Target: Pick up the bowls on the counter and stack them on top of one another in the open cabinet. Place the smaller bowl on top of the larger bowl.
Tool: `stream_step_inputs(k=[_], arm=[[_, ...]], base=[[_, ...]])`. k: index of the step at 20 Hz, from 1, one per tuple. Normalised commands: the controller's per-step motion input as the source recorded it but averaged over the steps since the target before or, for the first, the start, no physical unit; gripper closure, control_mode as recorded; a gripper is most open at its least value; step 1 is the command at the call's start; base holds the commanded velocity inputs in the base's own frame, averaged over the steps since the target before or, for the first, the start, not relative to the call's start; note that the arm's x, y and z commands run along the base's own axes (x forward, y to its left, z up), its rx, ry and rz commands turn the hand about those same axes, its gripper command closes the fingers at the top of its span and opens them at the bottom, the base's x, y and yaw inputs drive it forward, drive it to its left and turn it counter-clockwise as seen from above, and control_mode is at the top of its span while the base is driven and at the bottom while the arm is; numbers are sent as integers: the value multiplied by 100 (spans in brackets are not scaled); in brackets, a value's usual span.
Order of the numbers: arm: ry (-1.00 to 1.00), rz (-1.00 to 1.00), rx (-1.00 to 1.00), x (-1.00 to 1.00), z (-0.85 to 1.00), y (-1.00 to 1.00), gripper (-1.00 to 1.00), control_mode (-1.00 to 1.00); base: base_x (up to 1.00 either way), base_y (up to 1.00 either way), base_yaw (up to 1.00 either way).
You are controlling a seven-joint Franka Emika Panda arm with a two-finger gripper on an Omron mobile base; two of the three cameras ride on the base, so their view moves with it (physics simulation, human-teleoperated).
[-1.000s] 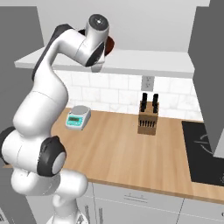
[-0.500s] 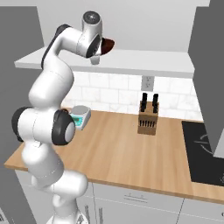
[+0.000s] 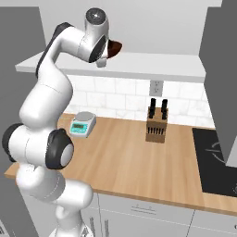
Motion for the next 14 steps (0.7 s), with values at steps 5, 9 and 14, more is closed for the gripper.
stream_step_inputs(k=[5,9,14], arm=[[-25,0,1,-100,-86,-30,-100,-100],[-15,0,-5,-100,-100,0,-100,-100],[-1,12,-60,-92,-100,51,-100,-100]], base=[[0,0,0],[0,0,0],[0,0,0]])
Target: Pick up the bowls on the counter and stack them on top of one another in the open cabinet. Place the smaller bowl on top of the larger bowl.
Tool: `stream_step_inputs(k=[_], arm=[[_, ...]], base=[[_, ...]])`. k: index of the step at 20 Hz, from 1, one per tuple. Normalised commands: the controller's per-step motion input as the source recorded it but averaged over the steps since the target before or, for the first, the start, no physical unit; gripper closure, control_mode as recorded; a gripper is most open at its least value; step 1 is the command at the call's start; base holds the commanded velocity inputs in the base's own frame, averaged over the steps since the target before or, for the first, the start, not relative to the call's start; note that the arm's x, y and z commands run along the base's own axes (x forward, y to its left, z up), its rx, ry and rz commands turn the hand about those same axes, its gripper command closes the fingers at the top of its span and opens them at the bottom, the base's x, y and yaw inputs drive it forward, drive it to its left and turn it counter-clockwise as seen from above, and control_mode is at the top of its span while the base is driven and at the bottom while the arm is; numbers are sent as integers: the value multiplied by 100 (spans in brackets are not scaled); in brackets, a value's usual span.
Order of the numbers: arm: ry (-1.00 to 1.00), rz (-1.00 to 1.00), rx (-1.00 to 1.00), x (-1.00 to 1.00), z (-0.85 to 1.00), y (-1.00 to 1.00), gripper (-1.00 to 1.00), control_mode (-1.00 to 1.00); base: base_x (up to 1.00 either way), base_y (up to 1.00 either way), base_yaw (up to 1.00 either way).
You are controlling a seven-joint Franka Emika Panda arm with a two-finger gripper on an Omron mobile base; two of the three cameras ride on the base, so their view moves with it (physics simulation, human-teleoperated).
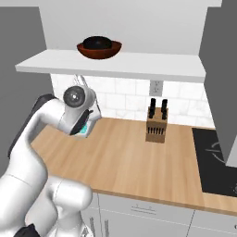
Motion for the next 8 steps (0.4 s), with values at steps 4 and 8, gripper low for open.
stream_step_inputs(k=[4,8], arm=[[0,20,-88,-42,-100,56,-100,-100],[7,16,-86,-31,-100,53,-100,-100]], base=[[0,0,0],[0,0,0]])
